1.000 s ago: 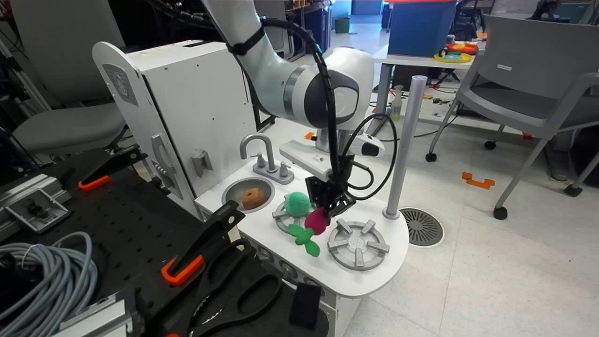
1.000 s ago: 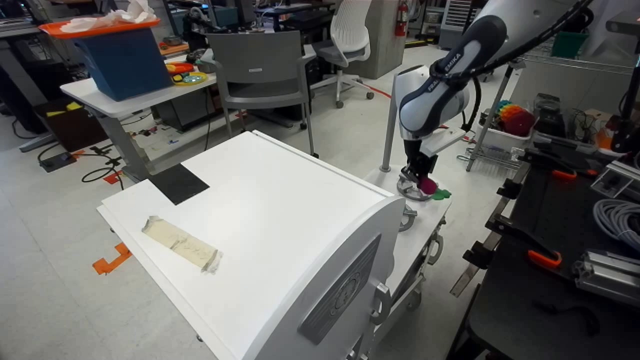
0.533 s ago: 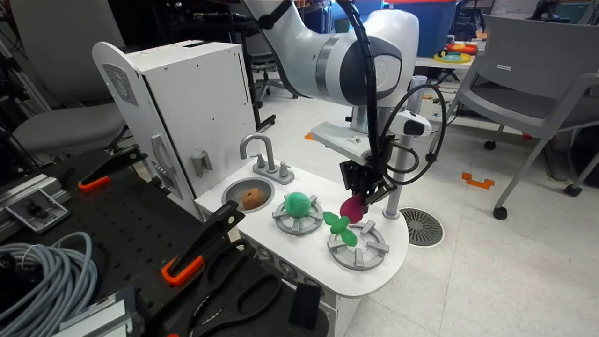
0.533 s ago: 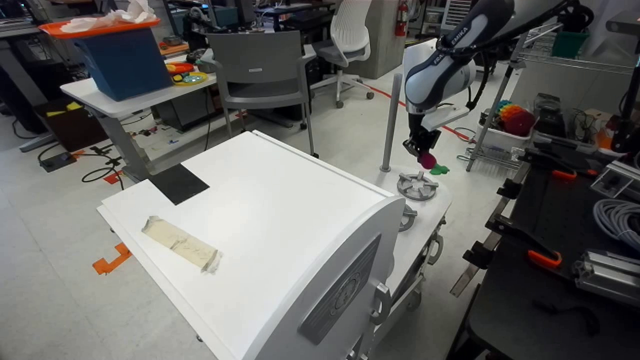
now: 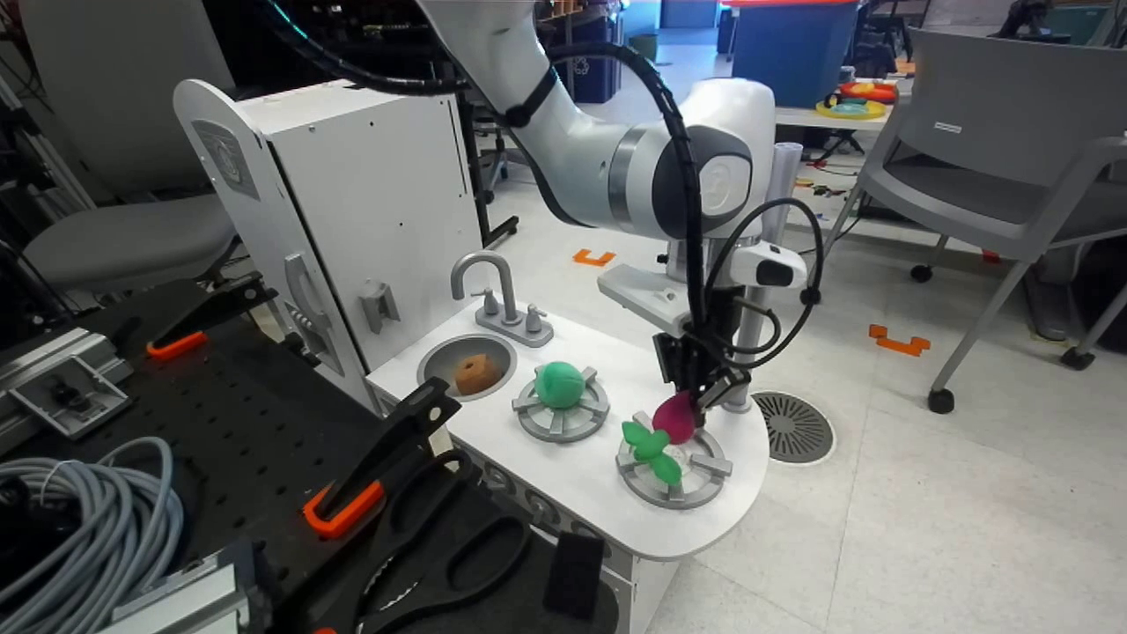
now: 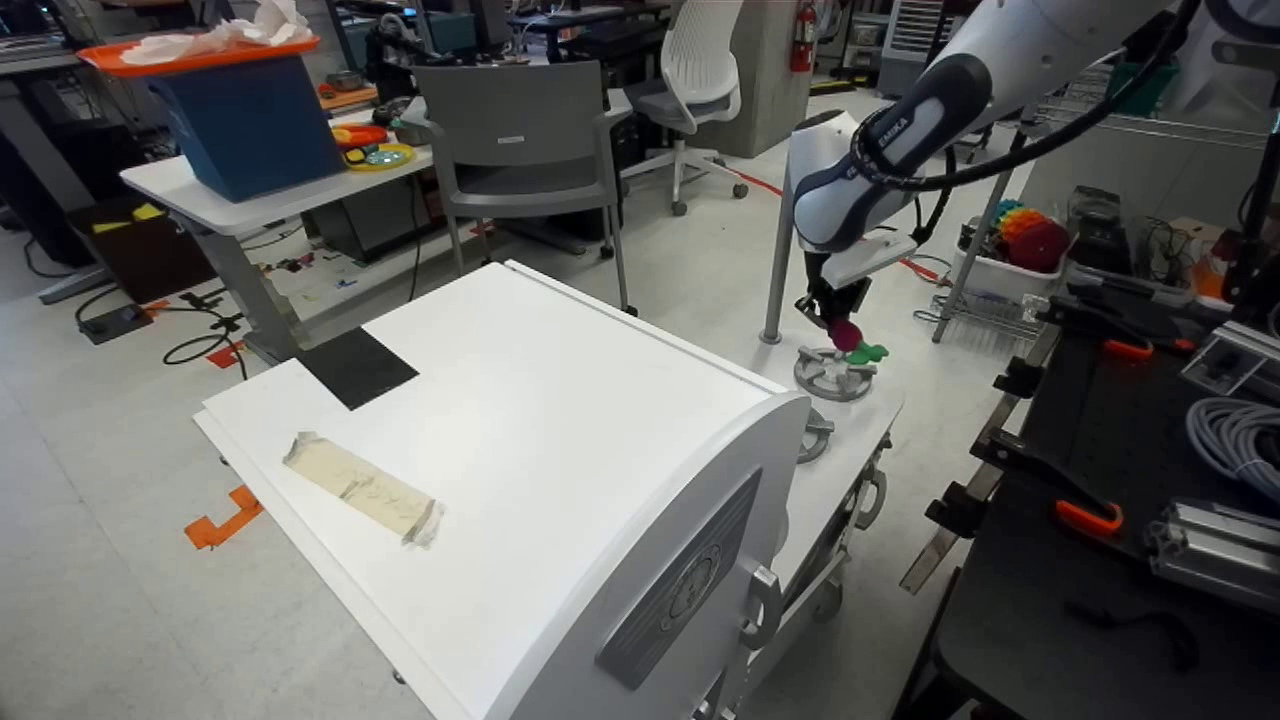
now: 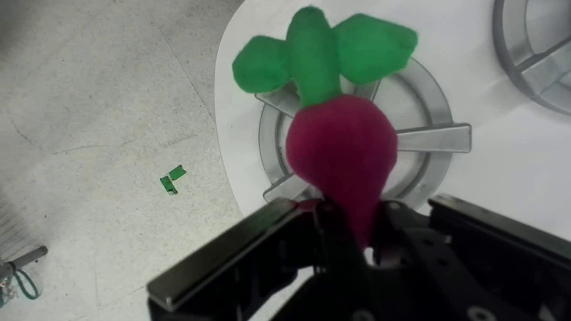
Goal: Put the beetroot plushie on the stove
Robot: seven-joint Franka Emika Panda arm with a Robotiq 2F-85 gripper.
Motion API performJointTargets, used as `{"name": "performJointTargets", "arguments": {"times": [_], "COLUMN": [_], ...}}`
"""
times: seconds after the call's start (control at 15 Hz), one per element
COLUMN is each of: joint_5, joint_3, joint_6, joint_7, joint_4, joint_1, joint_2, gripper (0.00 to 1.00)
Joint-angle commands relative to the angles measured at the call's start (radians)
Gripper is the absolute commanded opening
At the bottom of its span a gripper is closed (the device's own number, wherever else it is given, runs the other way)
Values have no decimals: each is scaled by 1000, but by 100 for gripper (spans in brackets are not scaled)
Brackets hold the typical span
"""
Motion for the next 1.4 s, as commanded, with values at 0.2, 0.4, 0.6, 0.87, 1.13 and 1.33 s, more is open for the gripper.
{"name": "performJointTargets", "arguments": {"times": [0.2,0.4,0.6,0.87,1.13,1.33], "joint_5": [-57,-109,-135,-129,-110,-74], "joint_3": [-69,-86,-78,-65,-44,5], "joint_6": [-98,-97,-110,-115,-122,-185], "joint_7": [121,167,183,184,172,110], "joint_4": [168,153,158,168,186,176], "joint_1": [37,52,55,57,51,35], "joint_2": [135,132,131,129,123,94], "gripper": [3,37,51,81,100,100]}}
